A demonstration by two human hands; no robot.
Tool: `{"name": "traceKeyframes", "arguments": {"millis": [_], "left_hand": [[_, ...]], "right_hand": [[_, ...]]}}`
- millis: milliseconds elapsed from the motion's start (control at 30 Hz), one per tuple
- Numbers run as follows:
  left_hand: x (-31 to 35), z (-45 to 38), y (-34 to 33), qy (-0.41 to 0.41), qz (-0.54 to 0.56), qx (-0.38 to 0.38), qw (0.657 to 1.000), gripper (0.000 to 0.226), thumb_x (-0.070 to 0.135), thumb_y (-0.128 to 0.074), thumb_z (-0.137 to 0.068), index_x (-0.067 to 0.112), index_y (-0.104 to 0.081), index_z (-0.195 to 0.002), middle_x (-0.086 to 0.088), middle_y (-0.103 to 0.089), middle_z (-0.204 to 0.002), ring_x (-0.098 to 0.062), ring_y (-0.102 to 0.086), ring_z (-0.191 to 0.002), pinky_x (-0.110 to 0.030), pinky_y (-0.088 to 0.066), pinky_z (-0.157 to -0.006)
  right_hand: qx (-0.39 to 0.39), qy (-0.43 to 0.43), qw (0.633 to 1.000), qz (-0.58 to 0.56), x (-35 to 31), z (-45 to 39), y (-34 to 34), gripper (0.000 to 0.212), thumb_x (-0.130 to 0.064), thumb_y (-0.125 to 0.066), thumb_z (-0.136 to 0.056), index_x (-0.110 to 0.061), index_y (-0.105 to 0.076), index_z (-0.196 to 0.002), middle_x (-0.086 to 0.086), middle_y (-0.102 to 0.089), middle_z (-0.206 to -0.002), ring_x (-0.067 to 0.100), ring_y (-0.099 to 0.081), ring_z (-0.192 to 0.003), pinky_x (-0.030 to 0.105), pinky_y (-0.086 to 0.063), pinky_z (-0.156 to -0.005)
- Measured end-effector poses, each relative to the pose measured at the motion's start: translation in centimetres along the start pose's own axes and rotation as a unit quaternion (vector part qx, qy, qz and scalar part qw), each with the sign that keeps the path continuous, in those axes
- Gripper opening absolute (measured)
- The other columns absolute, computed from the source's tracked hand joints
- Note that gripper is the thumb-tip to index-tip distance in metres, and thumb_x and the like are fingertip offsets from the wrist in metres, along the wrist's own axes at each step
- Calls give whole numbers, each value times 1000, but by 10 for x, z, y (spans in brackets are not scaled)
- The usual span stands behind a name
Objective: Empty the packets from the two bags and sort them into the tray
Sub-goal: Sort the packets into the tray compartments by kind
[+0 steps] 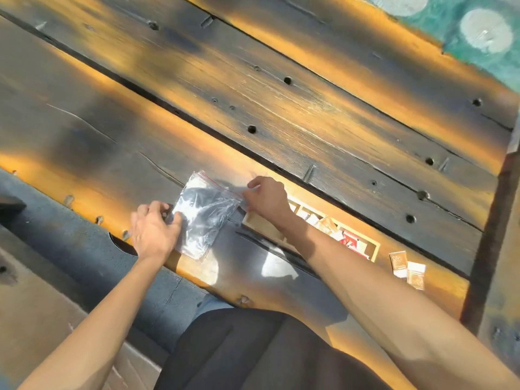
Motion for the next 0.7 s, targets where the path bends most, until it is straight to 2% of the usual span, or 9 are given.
{"name": "traceKeyframes", "arguments": {"millis": [133, 200, 267, 300, 400, 533, 633, 700], "left_hand": [[41, 13, -4, -63, 28, -2, 998, 26, 34, -66, -91, 14, -66, -108, -18, -63, -113, -40, -51, -113, -48, -44, -95], [72, 24, -10, -110, 41, -22, 993, 27, 34, -64, -93, 12, -67, -107, -16, -66, -112, -40, -53, -113, -46, -44, -93], [105, 38, -19, -164, 49, -35, 985, 29, 38, -62, -94, 12, -68, -106, -13, -70, -109, -39, -57, -110, -44, -46, -90], [122, 45, -23, -178, 56, -39, 982, 29, 38, -63, -93, 13, -70, -106, -11, -71, -107, -38, -59, -109, -43, -48, -88], [171, 69, -37, -196, 67, -67, 976, 29, 37, -65, -90, 17, -73, -109, -8, -72, -104, -34, -61, -106, -40, -52, -83], [231, 112, -61, -268, 59, -102, 956, 37, 41, -62, -91, 18, -70, -119, -4, -73, -108, -29, -61, -107, -41, -51, -88], [269, 150, -82, -329, 48, -108, 937, 35, 38, -61, -93, 15, -71, -116, -4, -73, -105, -26, -62, -101, -40, -50, -86], [293, 181, -99, -375, 42, -136, 916, 30, 33, -60, -94, 13, -71, -113, -6, -72, -102, -27, -59, -101, -41, -48, -86]], "right_hand": [[42, 26, 989, -137, 49, 31, 63, 21, -28, -68, -96, -15, -74, -111, -1, -75, -108, 12, -77, -73, 26, -62, -71], [98, 5, 982, -162, 86, 45, 101, 13, -24, -70, -94, -21, -75, -106, -4, -75, -105, 10, -74, -81, 24, -59, -81], [156, -35, 973, -166, 130, 59, 134, 11, -18, -71, -93, -21, -77, -101, -6, -75, -94, 2, -67, -80, 9, -51, -83], [175, -60, 968, -168, 152, 67, 149, 10, -19, -72, -92, -21, -77, -99, -7, -75, -92, 2, -66, -80, 9, -50, -84], [197, -112, 957, -179, 215, 91, 178, 10, -23, -74, -91, -21, -77, -100, -3, -78, -97, 11, -70, -90, 28, -54, -96], [206, -154, 949, -183, 277, 128, 205, 13, -16, -72, -93, -13, -77, -104, 2, -78, -100, 12, -69, -90, 25, -52, -91], [199, -182, 944, -189, 316, 153, 212, 14, -14, -70, -94, -10, -74, -106, 5, -77, -99, 19, -70, -93, 31, -55, -89], [197, -189, 942, -197, 342, 166, 212, 12, -12, -69, -94, -9, -73, -106, 3, -74, -96, 20, -70, -92, 21, -52, -80]]}}
Point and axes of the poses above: each hand's wrist, its own z-axis away from the middle knuckle, its own y-axis out of the back of the hand, x = y × z, the point moved 3 cm from there along -z, towards the middle knuckle
